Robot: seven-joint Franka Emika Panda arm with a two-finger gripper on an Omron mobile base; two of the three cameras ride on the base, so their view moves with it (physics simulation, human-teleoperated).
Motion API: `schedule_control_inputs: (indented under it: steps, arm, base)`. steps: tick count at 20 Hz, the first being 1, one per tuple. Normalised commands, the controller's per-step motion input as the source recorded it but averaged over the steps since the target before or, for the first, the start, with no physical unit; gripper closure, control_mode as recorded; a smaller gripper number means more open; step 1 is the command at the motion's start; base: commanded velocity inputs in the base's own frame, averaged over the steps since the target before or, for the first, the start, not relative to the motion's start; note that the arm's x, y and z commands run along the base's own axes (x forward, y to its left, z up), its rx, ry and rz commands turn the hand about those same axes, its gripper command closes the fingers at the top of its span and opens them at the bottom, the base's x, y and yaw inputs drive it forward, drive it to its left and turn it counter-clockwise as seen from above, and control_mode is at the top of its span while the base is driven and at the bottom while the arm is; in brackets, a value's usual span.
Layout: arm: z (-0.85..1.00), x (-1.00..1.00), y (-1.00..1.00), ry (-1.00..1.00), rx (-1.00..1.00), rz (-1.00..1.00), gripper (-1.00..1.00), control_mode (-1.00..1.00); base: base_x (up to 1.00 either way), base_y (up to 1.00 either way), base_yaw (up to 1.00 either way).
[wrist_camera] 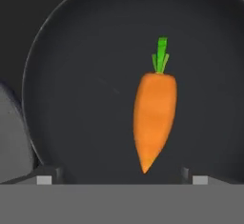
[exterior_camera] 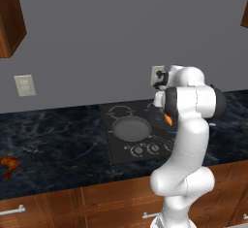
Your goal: Place both pans onto different burners. Then place the carrot and the chicken drumstick on different pans.
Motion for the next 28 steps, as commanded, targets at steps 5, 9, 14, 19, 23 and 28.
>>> schedule_control_inputs:
  steps: [5, 9, 14, 19, 23, 28]
  arm:
    - [0.38, -0.16, 0.55, -0.03, 0.0, 0.0, -1.0, -1.0]
    - [0.49, -0.28, 0.46, 0.0, 0.0, 0.02, -1.0, -1.0]
    - [0.35, -0.3, 0.52, 0.02, 0.03, 0.02, -1.0, -1.0]
    - [0.22, -0.31, 0.51, 0.03, 0.04, 0.01, -1.0, -1.0]
    - [0.04, -0.31, 0.51, 0.0, 0.0, 0.02, -1.0, -1.0]
    - [0.01, -0.44, 0.59, 0.0, 0.0, 0.01, -1.0, -1.0]
  base:
    - [0.0, 0.0, 0.0]
    - [0.0, 0.0, 0.0]
    - [0.0, 0.0, 0.0]
    - [0.0, 0.0, 0.0]
    - [0.0, 0.0, 0.0]
    - [0.0, 0.0, 0.0]
